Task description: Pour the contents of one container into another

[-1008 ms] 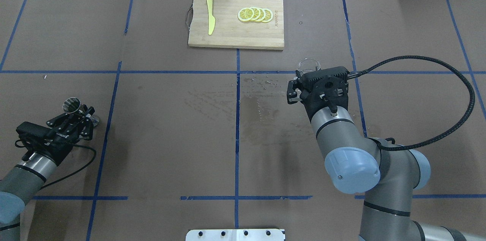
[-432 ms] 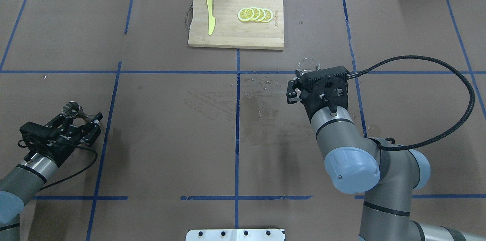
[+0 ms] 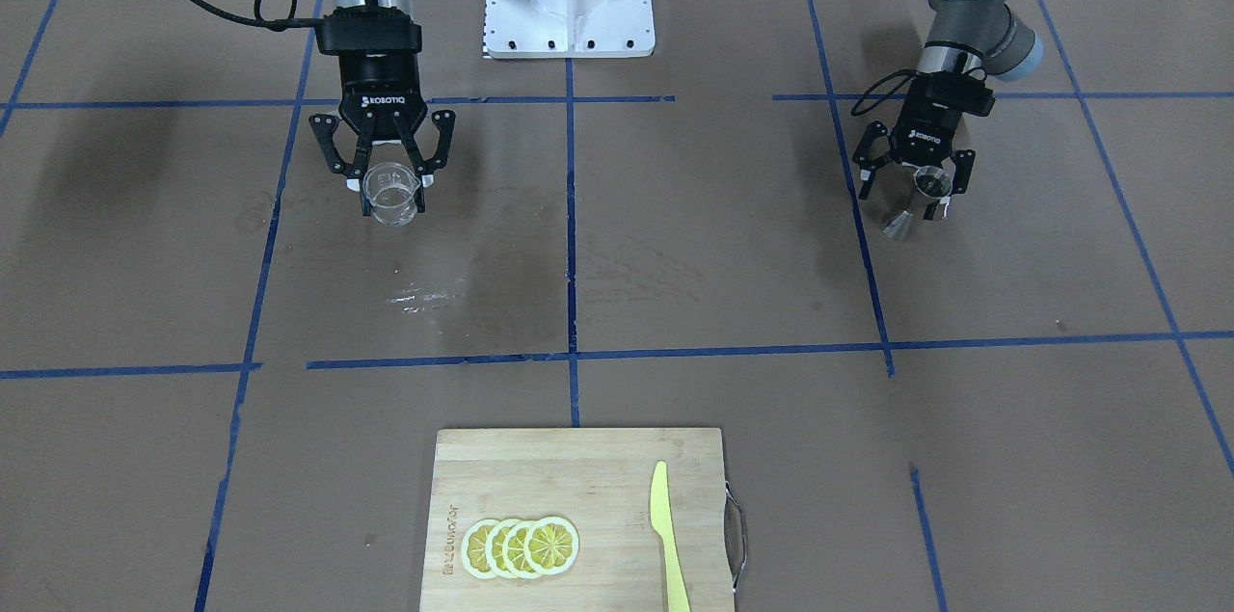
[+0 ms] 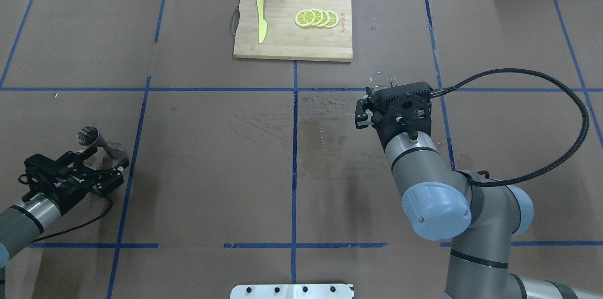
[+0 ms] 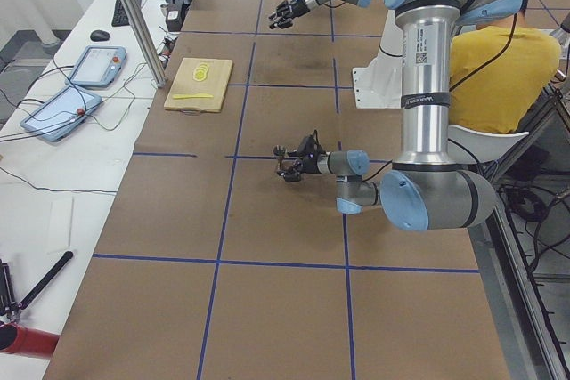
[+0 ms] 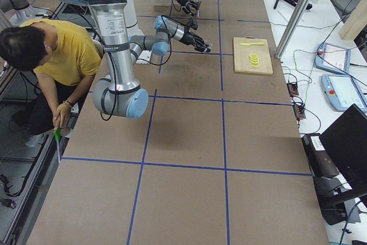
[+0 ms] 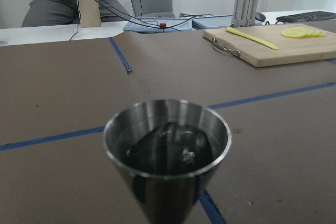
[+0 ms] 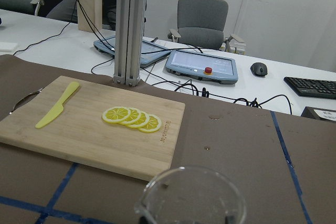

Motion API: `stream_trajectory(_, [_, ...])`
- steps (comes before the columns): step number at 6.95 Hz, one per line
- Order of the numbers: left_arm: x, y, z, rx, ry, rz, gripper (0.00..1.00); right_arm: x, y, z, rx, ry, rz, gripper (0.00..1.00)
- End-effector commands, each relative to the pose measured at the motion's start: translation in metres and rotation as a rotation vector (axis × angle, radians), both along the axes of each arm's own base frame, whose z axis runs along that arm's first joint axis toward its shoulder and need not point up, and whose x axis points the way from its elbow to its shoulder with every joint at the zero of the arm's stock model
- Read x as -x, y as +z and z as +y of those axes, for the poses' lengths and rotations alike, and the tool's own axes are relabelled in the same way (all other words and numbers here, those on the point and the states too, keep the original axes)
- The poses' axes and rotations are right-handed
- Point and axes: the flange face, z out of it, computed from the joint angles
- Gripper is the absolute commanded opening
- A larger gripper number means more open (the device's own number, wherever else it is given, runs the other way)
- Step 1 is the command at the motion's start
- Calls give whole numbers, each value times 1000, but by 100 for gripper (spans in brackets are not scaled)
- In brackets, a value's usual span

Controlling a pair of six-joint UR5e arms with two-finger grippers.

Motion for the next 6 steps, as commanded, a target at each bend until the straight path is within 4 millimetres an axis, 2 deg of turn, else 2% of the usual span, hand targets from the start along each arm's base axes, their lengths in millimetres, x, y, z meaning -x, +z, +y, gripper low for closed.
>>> stream_trajectory(1, [42,-11,23,58,176,-54,100,0,0,-1,0,1,2,0])
stream_trajectory(2, [63,-6,31,99,263,-85,100,0,2,-1,1,1,5,0])
stream_trajectory(4, [138,29,27,177,357,-173,100,-1,12,0,9,-2,23,0])
stream_trajectory(6, [202,58,-1,76,285,-363,100,-14,53,4,48,8,61,1])
